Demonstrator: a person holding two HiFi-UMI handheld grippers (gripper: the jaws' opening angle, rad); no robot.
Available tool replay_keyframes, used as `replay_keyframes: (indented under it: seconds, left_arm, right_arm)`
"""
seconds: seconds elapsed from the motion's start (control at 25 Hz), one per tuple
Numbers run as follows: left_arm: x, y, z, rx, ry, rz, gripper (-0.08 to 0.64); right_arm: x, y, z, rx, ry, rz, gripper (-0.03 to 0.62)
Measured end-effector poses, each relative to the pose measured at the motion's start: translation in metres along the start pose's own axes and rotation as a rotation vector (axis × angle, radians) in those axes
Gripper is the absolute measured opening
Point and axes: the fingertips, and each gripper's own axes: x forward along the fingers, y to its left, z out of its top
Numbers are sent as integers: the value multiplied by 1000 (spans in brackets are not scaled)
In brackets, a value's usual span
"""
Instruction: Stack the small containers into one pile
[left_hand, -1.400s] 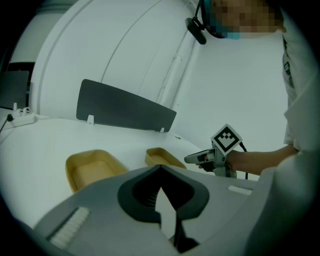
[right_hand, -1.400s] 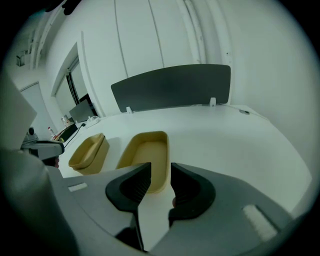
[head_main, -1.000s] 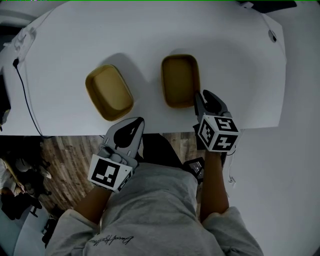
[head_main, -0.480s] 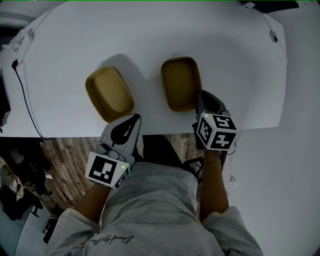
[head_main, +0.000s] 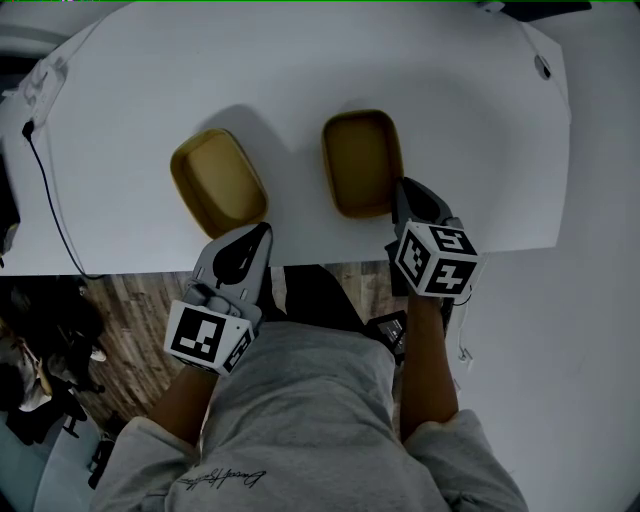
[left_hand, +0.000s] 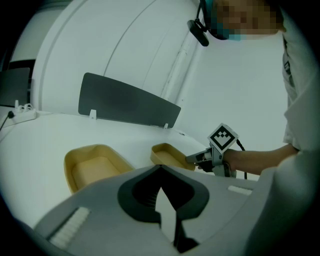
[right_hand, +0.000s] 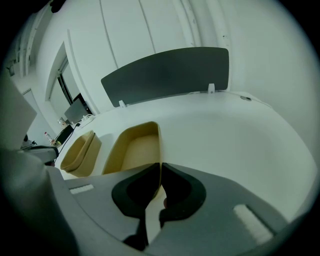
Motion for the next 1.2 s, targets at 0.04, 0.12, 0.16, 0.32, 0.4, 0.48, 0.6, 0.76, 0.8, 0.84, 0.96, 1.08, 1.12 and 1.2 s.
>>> replay_keyframes:
  seconds: [0.04, 0.12, 0.16, 0.32, 0.4, 0.48, 0.6, 0.76, 0.8, 0.84, 0.96, 1.08, 1.12, 1.2]
  left_arm:
    - [-2, 0, 0, 1, -3, 2, 2]
    - [-6, 1, 2, 4, -8, 7, 2]
    - [-9, 2, 2, 5, -11, 11, 2]
    - [-19, 5, 6, 1, -29, 26, 2]
    - [-22, 5, 7, -2, -39, 29, 2]
    - [-28, 5, 8, -2, -45, 31, 2]
    - [-36, 6, 12, 2, -58, 36, 2]
    - [-48, 11, 18, 7, -74, 46, 2]
    - [-51, 12, 19, 8, -78, 48, 2]
    - [-54, 14, 21, 8, -82, 49, 2]
    - [-63, 17, 26, 13, -98, 53, 2]
    - [-71, 22, 33, 17, -119, 62, 2]
    - [-74, 24, 35, 17, -126, 66, 2]
    - [-80, 29, 37, 19, -136, 72, 2]
  right_arm:
    - [-2, 0, 0, 0, -3, 2, 29]
    - [-7, 2, 1, 4, -10, 6, 29]
    - [-9, 3, 2, 8, -14, 9, 29]
    - [-16, 9, 5, 23, -30, 24, 29]
    - [-20, 11, 7, 19, -36, 31, 29]
    - [-24, 15, 9, 13, -44, 33, 29]
    - [-32, 21, 13, 11, -59, 38, 29]
    - [-40, 34, 19, 12, -77, 52, 29]
    - [-42, 37, 22, 12, -82, 55, 29]
    - [-44, 41, 24, 12, -87, 57, 29]
    - [-50, 51, 30, 13, -102, 70, 29]
    - [-53, 63, 36, 10, -114, 87, 29]
    - [-54, 67, 38, 7, -117, 92, 29]
    - [-56, 76, 41, 2, -123, 102, 29]
